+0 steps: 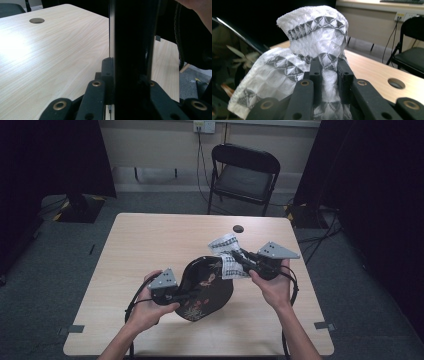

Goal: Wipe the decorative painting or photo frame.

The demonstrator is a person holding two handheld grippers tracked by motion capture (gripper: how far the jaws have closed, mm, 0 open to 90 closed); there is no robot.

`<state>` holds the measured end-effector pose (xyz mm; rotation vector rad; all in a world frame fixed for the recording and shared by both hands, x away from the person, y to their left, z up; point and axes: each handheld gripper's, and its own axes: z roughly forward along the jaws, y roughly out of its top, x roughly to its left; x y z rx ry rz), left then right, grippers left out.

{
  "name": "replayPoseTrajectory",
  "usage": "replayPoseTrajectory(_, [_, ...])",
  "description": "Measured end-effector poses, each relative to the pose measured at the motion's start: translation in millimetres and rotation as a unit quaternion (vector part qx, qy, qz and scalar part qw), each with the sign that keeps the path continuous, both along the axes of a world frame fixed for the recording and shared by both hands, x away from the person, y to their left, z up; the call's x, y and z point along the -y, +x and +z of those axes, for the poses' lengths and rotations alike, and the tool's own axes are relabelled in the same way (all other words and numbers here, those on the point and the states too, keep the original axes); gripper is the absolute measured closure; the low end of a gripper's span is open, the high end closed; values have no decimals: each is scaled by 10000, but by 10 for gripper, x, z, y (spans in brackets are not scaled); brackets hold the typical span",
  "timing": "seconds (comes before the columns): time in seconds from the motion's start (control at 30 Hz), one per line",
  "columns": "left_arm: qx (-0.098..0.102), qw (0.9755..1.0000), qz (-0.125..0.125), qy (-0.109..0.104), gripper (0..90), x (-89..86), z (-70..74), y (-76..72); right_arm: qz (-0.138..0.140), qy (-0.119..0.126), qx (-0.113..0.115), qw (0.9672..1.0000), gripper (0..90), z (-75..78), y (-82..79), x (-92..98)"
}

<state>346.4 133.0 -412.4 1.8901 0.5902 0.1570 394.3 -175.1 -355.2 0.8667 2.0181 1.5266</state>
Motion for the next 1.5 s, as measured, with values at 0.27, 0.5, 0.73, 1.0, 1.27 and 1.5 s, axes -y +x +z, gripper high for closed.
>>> replayPoseTrajectory(0.27, [47,10000,-4,30,805,1,1,4,31,110,-34,9999,784,-36,-87,93])
replayPoseTrajectory(0.5, [98,9999,53,65,803,6,-1,2,23,148,49,9999,781,-87,-118,103])
replayPoseTrajectory(0.73, [138,9999,36,71,801,-2,-4,6,-11,30,-279,9996,783,-266,-56,125])
replayPoseTrajectory(1.0, [128,9999,60,63,801,-4,-3,4,269,-404,-794,9957,784,-503,-18,106])
replayPoseTrajectory(1.27, [119,9999,72,60,802,-10,-5,8,191,113,-464,9987,782,-301,-54,215])
replayPoseTrajectory(1.5, [92,9998,148,62,802,-8,-3,10,323,-62,-553,9979,787,-357,-41,188])
